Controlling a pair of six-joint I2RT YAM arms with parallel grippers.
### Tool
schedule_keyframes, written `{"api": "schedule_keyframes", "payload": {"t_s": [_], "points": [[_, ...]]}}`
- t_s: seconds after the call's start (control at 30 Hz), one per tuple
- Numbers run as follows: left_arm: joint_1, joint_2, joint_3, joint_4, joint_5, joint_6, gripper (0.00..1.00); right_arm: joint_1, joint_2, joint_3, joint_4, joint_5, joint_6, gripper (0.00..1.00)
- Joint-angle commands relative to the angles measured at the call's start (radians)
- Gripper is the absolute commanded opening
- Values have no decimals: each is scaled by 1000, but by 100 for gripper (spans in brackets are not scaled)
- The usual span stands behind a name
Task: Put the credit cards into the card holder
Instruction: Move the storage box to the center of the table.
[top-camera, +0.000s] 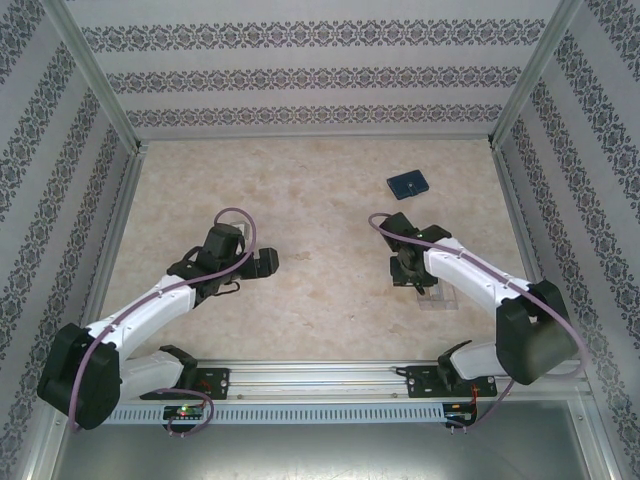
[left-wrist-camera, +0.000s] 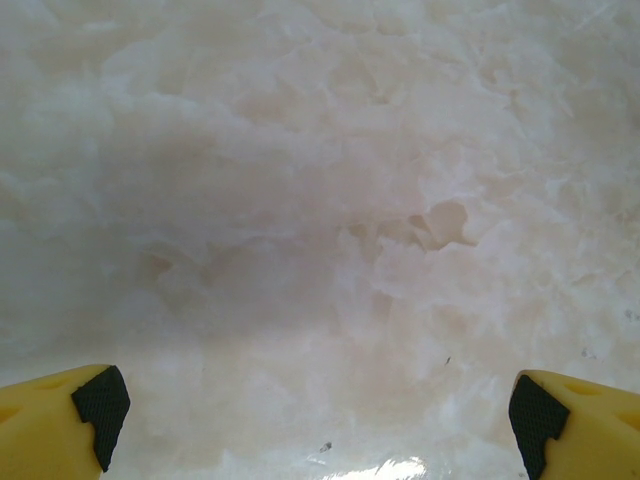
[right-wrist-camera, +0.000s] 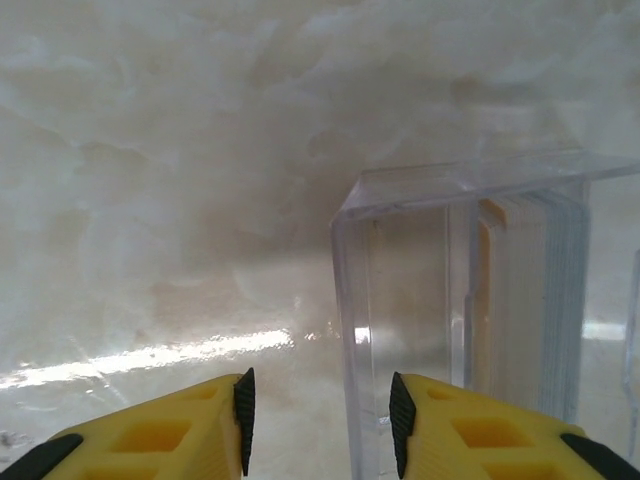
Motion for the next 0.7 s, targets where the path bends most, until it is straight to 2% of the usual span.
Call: {"api": "schedule_keyframes", "payload": {"t_s": [0.0, 0.07, 0.23, 0.27, 0.43, 0.5, 0.67], "points": [[-16, -24, -5, 10, -25, -16, 100, 1, 26, -7, 25, -5, 3, 35], [-15, -36, 1, -14, -46, -27, 100, 30, 26, 7, 31, 10, 9, 31], [-18, -26, 56, -75, -38, -17, 99, 42, 64, 19, 66, 14, 15, 11], [-18, -23, 70, -99, -46, -18, 99, 45, 71, 27, 67, 11, 17, 9], [-17, -6, 106, -142, -49, -29, 99, 108, 96, 79, 116, 20, 36, 9], [-17, -7, 131, -183, -61, -29, 99, 129, 122, 127, 134, -19, 64, 8], [-15, -16, 147, -210, -82, -52, 99, 228, 252, 259, 205, -13, 145, 8]]}}
